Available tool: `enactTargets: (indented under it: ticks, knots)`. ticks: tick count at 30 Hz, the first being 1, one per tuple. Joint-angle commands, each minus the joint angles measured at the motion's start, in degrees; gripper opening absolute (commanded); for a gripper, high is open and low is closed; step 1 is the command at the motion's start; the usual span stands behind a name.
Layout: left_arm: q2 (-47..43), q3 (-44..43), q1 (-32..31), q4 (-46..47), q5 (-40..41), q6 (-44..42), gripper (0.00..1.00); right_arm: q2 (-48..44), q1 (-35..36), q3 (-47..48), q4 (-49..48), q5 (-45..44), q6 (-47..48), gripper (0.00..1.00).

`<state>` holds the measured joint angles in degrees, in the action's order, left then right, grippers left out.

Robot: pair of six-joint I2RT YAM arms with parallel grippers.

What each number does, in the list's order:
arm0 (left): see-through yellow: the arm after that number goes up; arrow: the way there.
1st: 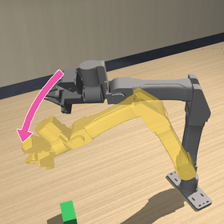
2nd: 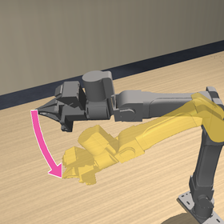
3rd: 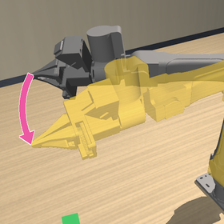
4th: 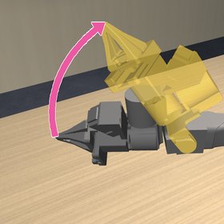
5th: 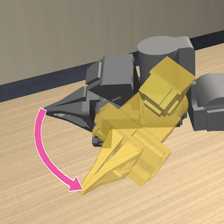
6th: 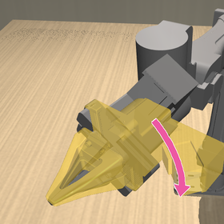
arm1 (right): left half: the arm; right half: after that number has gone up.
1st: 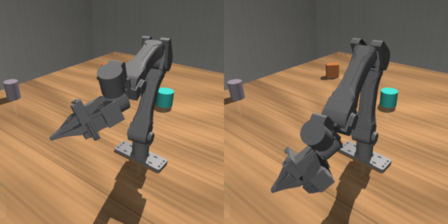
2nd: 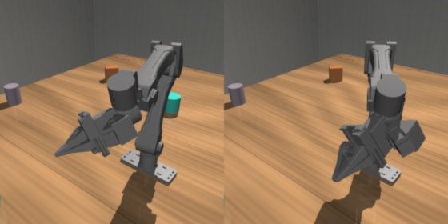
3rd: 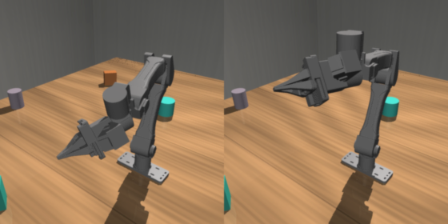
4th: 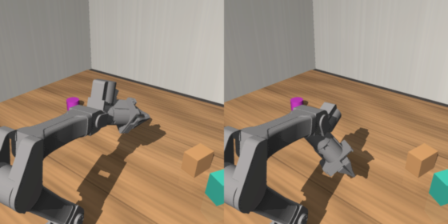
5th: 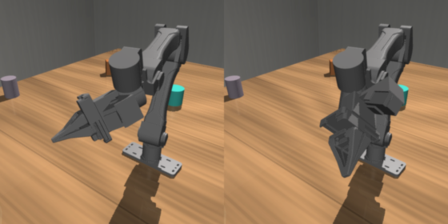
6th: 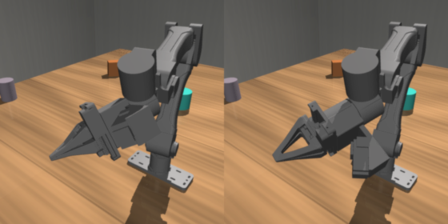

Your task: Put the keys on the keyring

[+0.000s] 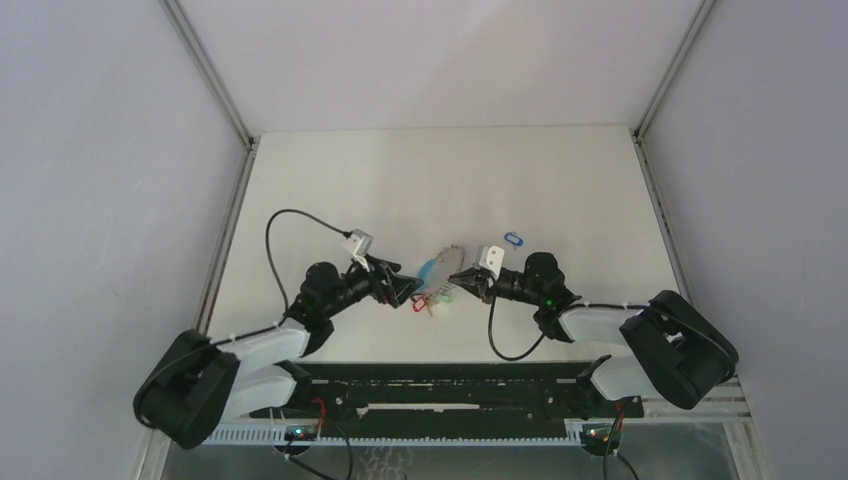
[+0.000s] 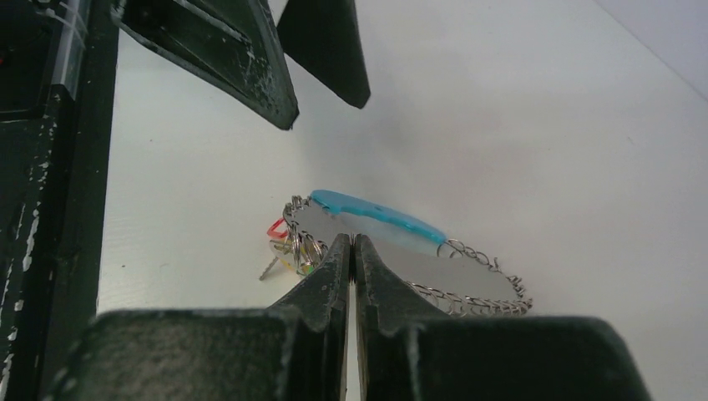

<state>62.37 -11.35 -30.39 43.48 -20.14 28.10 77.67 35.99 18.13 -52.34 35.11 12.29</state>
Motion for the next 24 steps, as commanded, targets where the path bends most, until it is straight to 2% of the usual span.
enactTargets:
  ticks: [1,7,12,18,24]
  knots:
    - [7.27,-4.7,-0.52,13.07,-10.2,-8.34,0.91,-1.0,-1.68,1.61,-1.67,7.23,-0.88,0.0]
    - [14.86,-8.5,-1.0,15.99,-17.08,-16.97,0.82,-2.44,-4.08,4.25,6.33,13.21,1.85,0.0]
    - [18.46,-10.61,-2.07,16.88,-21.37,-22.13,0.75,-2.65,-5.24,5.47,7.35,14.88,2.52,0.0]
    - [22.67,-12.42,-2.65,17.67,-24.86,-24.63,0.68,-1.5,-5.66,6.46,7.29,16.45,2.68,0.0]
    - [26.84,-14.63,-2.65,22.17,-27.59,-22.53,0.56,-1.51,-5.98,6.42,7.41,17.2,2.78,0.0]
